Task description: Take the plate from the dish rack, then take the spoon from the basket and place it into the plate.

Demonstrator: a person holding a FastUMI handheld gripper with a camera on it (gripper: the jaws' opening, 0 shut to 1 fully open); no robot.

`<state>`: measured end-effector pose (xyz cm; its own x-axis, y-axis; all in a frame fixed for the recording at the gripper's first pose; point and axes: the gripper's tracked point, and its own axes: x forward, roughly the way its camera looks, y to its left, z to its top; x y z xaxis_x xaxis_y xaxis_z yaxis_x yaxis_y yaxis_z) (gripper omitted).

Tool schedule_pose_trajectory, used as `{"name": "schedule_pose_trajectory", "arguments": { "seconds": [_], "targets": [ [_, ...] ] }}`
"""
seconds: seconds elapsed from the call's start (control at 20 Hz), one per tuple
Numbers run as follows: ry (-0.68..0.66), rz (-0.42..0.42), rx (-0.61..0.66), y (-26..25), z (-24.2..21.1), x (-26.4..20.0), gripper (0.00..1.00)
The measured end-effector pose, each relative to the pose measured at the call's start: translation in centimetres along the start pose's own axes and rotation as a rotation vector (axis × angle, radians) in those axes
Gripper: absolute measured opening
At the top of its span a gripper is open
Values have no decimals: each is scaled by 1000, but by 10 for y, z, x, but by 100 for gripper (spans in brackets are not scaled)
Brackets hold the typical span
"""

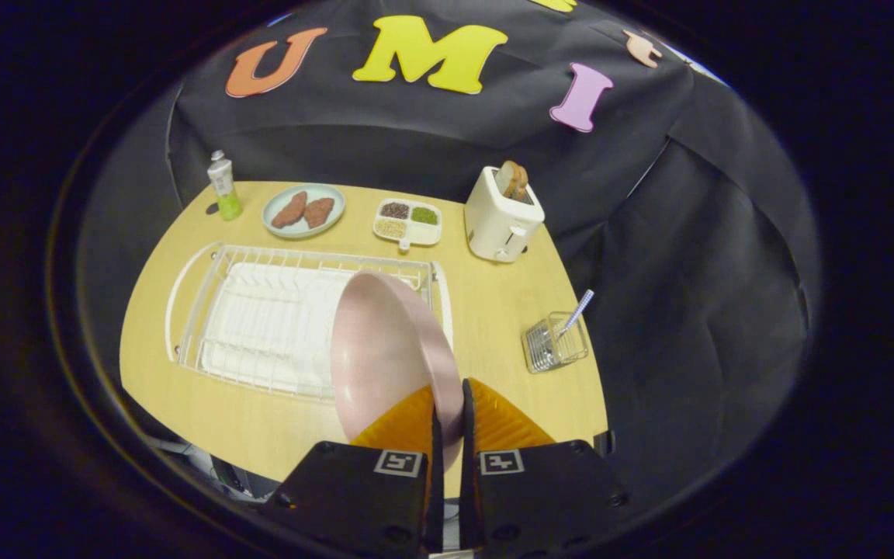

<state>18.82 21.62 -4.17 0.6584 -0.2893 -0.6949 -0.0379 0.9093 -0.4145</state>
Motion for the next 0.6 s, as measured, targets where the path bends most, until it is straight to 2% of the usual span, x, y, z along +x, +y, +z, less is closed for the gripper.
{"name": "schedule_pose_trajectory", "arguments": {
  "seconds": [0.35, 0.6],
  "targets": [
    [65, 247, 41, 30, -116, 20, 13],
    [109, 304, 88, 26, -153, 50, 13]
  ]
}}
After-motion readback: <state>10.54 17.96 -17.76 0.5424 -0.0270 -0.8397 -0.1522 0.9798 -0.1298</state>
